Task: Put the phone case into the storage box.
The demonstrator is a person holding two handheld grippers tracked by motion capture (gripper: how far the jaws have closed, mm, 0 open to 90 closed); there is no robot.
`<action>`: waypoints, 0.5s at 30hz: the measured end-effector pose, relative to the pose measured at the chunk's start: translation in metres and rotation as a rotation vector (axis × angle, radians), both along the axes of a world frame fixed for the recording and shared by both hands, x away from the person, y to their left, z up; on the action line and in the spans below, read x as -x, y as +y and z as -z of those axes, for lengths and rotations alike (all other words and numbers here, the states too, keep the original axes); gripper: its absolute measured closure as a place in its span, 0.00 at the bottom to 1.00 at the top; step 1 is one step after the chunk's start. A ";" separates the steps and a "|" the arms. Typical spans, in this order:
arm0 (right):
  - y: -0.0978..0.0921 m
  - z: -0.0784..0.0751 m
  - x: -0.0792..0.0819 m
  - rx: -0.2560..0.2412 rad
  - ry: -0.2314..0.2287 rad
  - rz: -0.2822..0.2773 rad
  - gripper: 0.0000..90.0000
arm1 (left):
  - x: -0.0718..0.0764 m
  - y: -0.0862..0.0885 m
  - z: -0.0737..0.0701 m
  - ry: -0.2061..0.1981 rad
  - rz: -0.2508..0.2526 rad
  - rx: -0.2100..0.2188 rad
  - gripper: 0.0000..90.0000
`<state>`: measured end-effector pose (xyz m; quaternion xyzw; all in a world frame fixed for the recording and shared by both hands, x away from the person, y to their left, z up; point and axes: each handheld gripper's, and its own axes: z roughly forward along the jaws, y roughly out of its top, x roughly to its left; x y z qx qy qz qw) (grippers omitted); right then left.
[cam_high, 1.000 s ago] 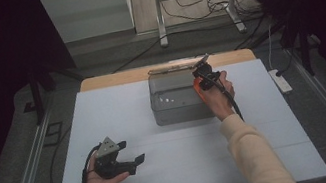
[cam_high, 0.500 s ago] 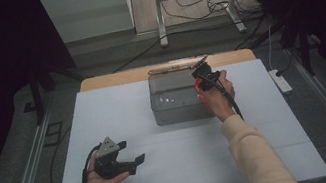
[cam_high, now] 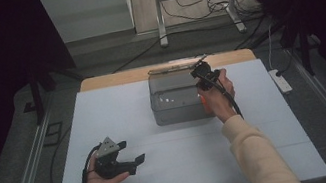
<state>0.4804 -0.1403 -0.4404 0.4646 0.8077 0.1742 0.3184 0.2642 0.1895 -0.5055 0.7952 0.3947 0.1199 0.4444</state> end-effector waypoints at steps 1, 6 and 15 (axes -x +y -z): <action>0.000 -0.001 0.000 -0.002 -0.002 -0.003 0.66 | 0.000 0.000 0.000 0.000 0.000 -0.001 0.14; -0.002 -0.005 0.003 -0.038 -0.003 -0.017 0.62 | 0.000 0.000 0.000 -0.001 -0.001 0.001 0.14; -0.008 -0.012 0.006 -0.142 0.022 -0.069 0.53 | 0.000 0.000 0.000 0.000 -0.001 0.001 0.14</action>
